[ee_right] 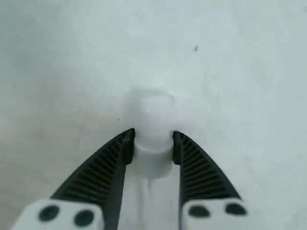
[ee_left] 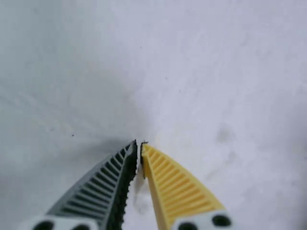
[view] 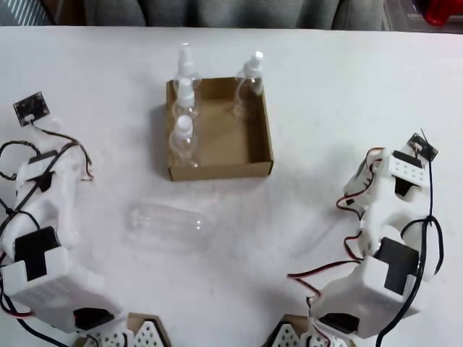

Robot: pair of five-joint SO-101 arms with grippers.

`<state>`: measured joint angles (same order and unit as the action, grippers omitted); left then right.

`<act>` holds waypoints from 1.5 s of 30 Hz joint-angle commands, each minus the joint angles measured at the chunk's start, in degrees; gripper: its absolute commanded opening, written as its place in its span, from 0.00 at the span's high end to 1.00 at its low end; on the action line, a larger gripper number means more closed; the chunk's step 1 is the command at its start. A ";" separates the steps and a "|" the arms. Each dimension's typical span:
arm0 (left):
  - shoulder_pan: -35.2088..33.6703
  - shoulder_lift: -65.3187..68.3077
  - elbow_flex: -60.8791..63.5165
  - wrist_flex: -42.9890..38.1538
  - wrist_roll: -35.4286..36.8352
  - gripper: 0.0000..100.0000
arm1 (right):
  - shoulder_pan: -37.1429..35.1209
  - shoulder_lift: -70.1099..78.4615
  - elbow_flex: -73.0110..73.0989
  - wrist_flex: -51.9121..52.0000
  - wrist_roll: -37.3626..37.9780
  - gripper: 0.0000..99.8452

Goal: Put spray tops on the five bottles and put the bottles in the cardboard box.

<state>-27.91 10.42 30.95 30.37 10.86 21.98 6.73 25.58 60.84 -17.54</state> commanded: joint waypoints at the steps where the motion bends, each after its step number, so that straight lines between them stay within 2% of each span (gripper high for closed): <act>1: 0.75 -0.75 -3.78 -0.79 -0.79 0.98 | 1.01 -0.40 -2.55 -0.04 3.25 0.98; 6: 0.66 -1.01 -4.04 2.29 -1.49 0.98 | 1.80 -0.04 -2.46 -0.22 3.60 0.98; 8: 0.84 -2.33 -5.80 5.63 -6.51 0.98 | 1.63 -0.04 -2.46 -0.31 3.69 0.98; 16: 6.90 -12.18 -10.99 21.63 -37.36 0.98 | 1.80 0.04 -2.11 -1.80 3.78 0.98; 22: 14.90 -20.79 -7.21 37.71 -70.95 0.98 | 1.54 0.04 -2.11 -2.24 3.78 0.98; 25: 17.89 -24.66 -4.22 42.55 -81.76 0.98 | 1.54 0.57 -2.02 -2.95 3.78 0.98; 28: 21.76 -28.00 -1.93 46.59 -84.22 0.98 | 1.54 2.24 -2.64 -3.03 3.78 0.98; 31: 26.07 -30.20 -1.32 53.71 -90.11 0.98 | 1.63 3.38 -3.96 -2.68 3.78 0.98; 34: 29.67 -30.81 -1.49 57.93 -92.66 0.93 | 1.63 3.38 -3.96 -2.68 3.78 0.98; 38: 32.40 -30.90 -0.97 56.44 -92.84 0.84 | 1.54 3.38 -3.96 -2.68 3.78 0.98; 45: 36.70 -30.90 4.48 46.77 -92.22 0.84 | 1.54 3.38 -3.96 -2.68 6.07 0.98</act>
<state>6.73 -17.80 34.11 81.98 -81.36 23.21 10.07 23.82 58.37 -13.41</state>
